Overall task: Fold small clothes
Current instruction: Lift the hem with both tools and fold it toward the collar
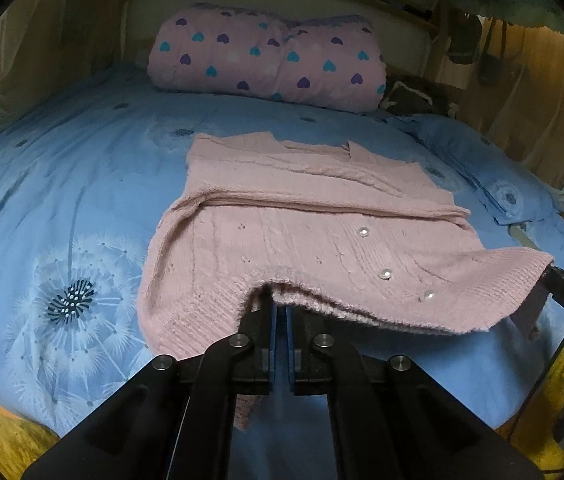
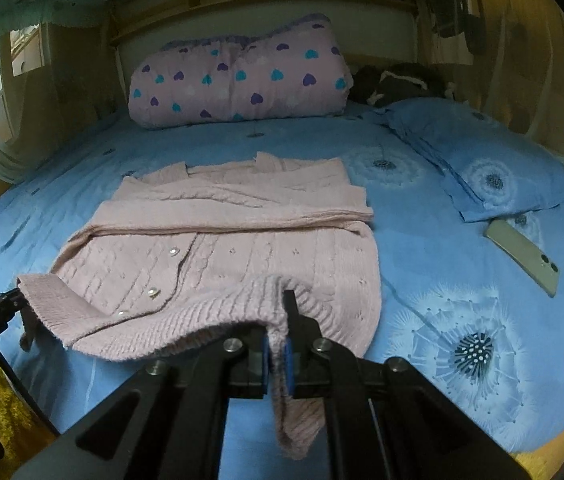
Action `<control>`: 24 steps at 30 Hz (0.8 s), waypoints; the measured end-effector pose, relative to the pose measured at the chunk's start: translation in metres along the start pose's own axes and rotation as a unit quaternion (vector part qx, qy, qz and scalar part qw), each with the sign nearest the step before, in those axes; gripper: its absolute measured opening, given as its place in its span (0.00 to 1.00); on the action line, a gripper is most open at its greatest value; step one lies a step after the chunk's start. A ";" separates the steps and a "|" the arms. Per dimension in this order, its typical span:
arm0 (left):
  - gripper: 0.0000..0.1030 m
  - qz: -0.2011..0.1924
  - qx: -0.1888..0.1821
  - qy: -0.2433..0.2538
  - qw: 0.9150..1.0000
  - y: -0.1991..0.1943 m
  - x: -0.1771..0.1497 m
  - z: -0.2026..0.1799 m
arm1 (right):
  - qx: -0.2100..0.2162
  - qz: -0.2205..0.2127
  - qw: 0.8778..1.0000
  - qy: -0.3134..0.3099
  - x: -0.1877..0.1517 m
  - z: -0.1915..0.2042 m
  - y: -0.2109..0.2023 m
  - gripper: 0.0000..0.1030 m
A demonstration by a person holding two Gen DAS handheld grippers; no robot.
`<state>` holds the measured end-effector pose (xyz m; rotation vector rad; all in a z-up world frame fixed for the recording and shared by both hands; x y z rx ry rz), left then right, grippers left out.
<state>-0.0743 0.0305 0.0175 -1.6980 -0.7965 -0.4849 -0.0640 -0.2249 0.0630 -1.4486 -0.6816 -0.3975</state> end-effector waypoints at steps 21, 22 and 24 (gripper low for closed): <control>0.00 -0.091 0.024 0.015 0.995 -0.013 0.111 -0.018 | -0.025 -0.047 0.999 -0.010 0.091 -0.008 0.001 0.05; 0.00 -0.096 0.026 0.012 0.995 -0.009 0.121 -0.018 | -0.027 -0.048 0.998 -0.009 0.098 -0.009 0.004 0.05; 0.00 -0.105 0.030 0.010 0.994 -0.002 0.137 -0.018 | -0.025 -0.051 0.998 -0.004 0.117 -0.011 0.012 0.05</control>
Point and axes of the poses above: each gripper's, at about its wrist camera, not at the fingertips, and y roughly the way its jaws point, z to its left, x to its top, the point moved 8 cm from there along y, roughly the way its jaws point, and after that the axes turned 8 degrees about -y, right-handed, at the moved point
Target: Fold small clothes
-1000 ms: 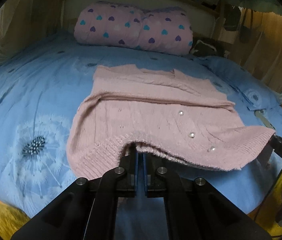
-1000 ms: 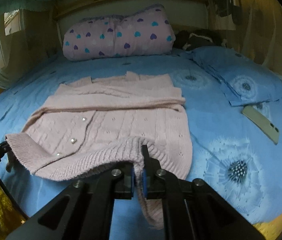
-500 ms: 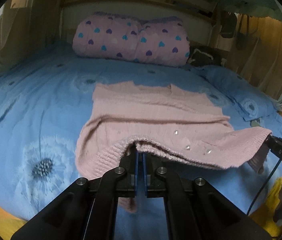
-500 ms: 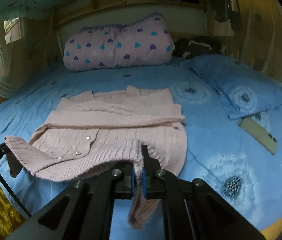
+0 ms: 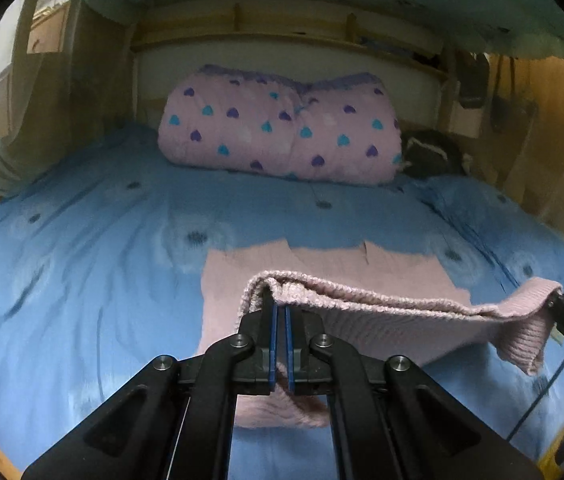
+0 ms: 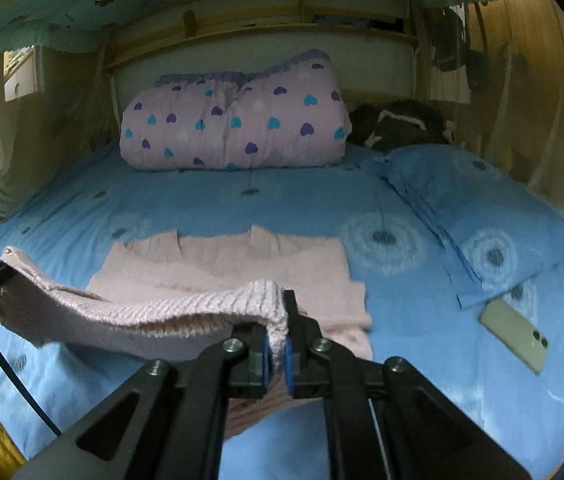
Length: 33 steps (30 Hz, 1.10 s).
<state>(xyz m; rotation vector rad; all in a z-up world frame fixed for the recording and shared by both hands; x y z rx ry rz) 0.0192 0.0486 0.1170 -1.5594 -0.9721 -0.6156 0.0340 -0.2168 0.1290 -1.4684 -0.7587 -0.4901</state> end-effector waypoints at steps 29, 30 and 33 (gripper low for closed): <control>0.00 0.130 0.047 -0.003 0.990 0.292 0.003 0.015 | -0.005 0.154 0.987 0.032 0.019 -0.030 0.291 0.06; 0.00 0.133 0.047 -0.004 0.990 0.295 0.000 0.016 | -0.001 0.159 0.987 0.032 0.014 -0.029 0.298 0.06; 0.00 0.150 0.041 -0.025 0.988 0.301 -0.006 0.023 | 0.032 0.154 0.986 0.046 0.004 -0.033 0.312 0.07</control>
Point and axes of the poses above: each gripper's, at about its wrist camera, not at the fingertips, and y roughly the way its jaws point, z to its left, x to its top, the point moved 8 cm from there along y, roughly the way its jaws point, and after that the axes turned 8 degrees about -y, right-handed, at the moved point
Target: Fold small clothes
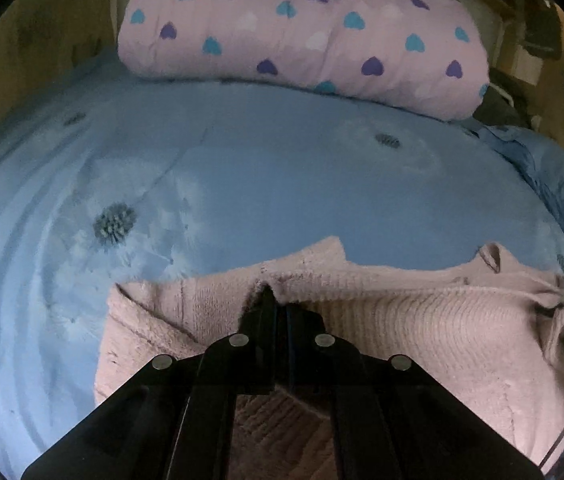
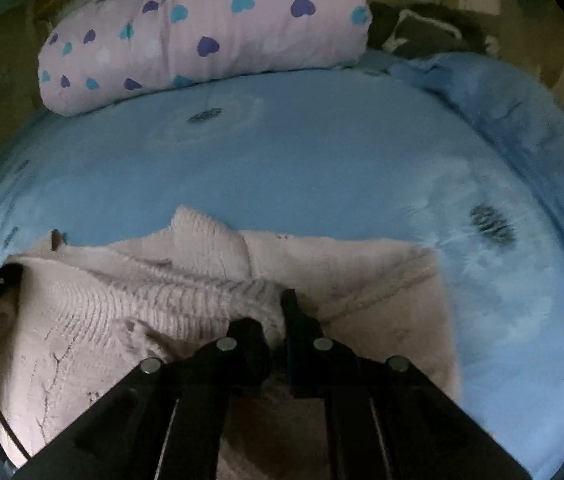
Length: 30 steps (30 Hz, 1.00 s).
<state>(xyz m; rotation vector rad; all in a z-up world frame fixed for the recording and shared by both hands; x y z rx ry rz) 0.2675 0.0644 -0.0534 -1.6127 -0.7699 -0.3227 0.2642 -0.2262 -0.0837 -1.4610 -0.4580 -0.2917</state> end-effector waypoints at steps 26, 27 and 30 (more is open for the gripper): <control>0.19 0.119 0.059 -0.059 0.989 -0.069 -0.021 0.045 | 0.042 -0.035 0.997 0.059 -0.023 -0.008 -0.028 0.56; 0.19 0.120 0.061 -0.061 0.989 -0.073 -0.022 0.048 | 0.041 -0.035 0.997 0.055 -0.025 -0.007 -0.032 0.59; 0.19 0.116 0.064 -0.061 0.989 -0.088 -0.032 0.058 | 0.033 -0.034 0.998 0.042 -0.032 -0.005 -0.046 0.65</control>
Point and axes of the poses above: each gripper's, at about its wrist camera, not at the fingertips, and y roughly the way its jaws point, z to its left, x to its top, the point moved 8 cm from there along y, roughly the way its jaws point, and after that the axes turned 8 degrees about -y, right-handed, at the moved point
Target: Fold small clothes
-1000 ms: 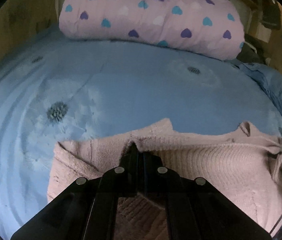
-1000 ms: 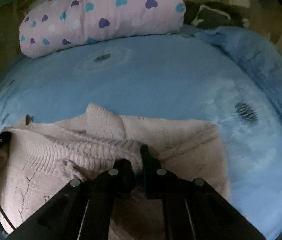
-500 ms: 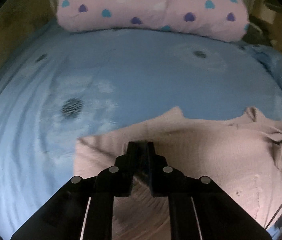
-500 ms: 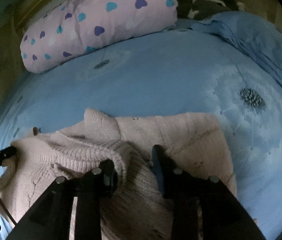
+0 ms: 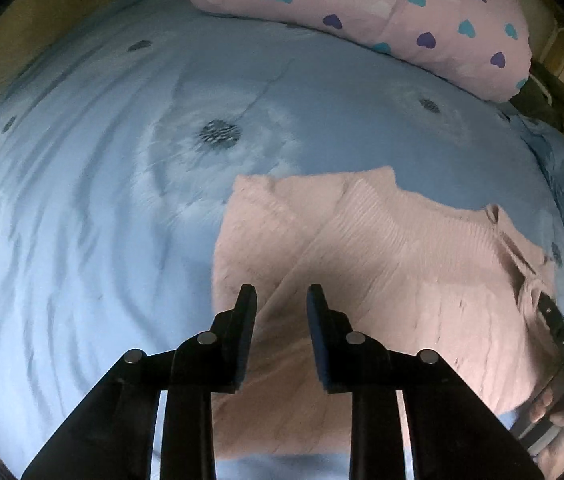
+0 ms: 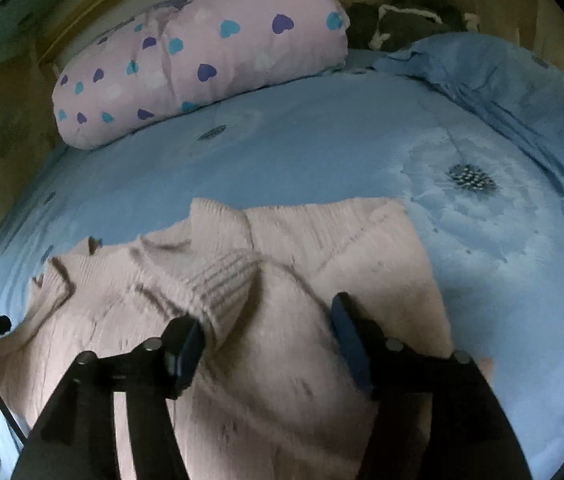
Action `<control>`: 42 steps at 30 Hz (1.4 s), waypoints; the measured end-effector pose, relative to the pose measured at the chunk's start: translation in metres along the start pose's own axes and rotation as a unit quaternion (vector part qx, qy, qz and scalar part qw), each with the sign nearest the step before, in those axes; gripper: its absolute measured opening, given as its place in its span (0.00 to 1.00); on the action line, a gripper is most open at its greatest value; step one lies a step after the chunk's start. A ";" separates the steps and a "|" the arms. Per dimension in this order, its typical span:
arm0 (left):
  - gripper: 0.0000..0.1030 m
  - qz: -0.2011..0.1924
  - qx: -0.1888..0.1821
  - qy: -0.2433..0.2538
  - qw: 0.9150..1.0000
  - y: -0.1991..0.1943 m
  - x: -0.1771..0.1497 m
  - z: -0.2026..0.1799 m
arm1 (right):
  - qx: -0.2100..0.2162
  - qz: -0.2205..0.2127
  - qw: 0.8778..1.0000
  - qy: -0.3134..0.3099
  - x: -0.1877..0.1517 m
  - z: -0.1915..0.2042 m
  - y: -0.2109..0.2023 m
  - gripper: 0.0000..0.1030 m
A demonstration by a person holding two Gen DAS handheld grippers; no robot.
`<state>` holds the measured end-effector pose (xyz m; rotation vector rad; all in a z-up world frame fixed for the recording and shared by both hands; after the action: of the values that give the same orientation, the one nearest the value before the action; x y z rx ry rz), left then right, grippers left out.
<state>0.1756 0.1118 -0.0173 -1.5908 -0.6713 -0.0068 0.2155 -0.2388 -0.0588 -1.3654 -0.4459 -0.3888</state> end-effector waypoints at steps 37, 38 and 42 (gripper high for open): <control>0.19 -0.068 -0.076 0.156 0.983 -0.003 -0.018 -0.062 | -0.036 0.025 0.972 -0.233 -0.015 0.024 -0.030 0.72; 0.19 -0.063 -0.071 0.162 0.982 0.006 -0.016 -0.066 | -0.023 0.033 0.973 -0.226 -0.018 0.026 -0.026 0.72; 0.19 -0.040 -0.085 0.196 0.976 0.024 -0.023 -0.079 | 0.009 0.043 0.975 -0.217 -0.031 0.033 -0.017 0.72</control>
<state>0.1969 0.0308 -0.0357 -1.6620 -0.4316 -0.4372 0.1776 -0.2092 -0.0559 -1.4475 -0.7443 -0.0094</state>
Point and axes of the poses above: each gripper's, at about its wrist camera, not at the fingertips, and y roughly the way its jaws point, z to its left, x to its top, the point moved 8 cm from there along y, roughly the way its jaws point, and after that the axes turned 8 degrees about -y, right-handed, at the moved point
